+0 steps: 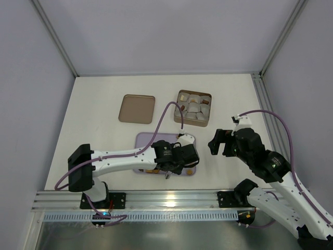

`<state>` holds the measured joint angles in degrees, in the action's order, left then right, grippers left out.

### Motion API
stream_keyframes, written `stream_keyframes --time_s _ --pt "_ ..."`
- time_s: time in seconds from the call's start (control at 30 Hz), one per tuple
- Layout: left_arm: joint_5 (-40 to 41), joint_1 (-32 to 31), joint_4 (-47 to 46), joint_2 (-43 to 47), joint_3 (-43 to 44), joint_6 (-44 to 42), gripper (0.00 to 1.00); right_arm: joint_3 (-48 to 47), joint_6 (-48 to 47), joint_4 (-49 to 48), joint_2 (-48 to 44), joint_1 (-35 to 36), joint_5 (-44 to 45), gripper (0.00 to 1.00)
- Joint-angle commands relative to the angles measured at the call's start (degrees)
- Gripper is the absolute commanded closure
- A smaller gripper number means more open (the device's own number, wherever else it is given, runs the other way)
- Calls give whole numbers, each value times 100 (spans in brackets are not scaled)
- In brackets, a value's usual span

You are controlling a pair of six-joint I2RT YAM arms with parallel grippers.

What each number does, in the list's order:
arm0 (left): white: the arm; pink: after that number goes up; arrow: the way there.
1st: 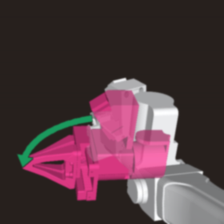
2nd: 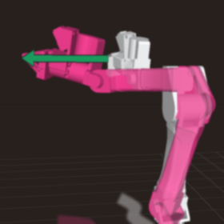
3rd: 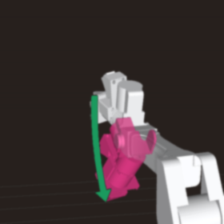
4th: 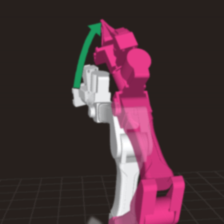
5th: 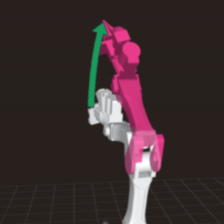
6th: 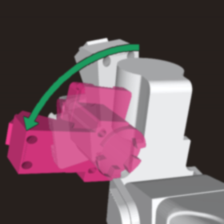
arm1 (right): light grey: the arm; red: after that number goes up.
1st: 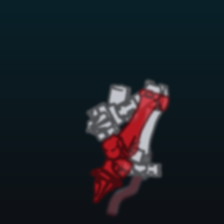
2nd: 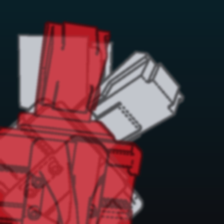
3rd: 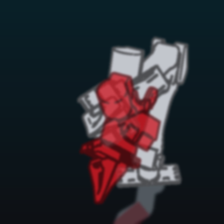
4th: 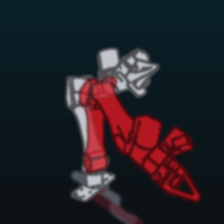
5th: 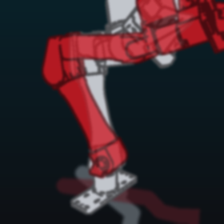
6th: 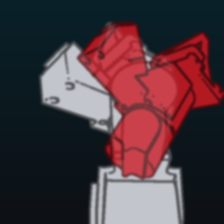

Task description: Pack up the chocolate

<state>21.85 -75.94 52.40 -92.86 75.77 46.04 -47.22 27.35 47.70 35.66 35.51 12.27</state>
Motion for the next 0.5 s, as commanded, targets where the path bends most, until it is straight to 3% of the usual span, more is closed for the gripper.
stream_keyframes --time_s 0.0,0.47 --pt "206 70 -20 250 -36 -42 64 -15 42 -138 11 -9 -32 0" --pt "4 220 -90 672 -203 -236 64 -33 60 -147 29 0 -41 0"
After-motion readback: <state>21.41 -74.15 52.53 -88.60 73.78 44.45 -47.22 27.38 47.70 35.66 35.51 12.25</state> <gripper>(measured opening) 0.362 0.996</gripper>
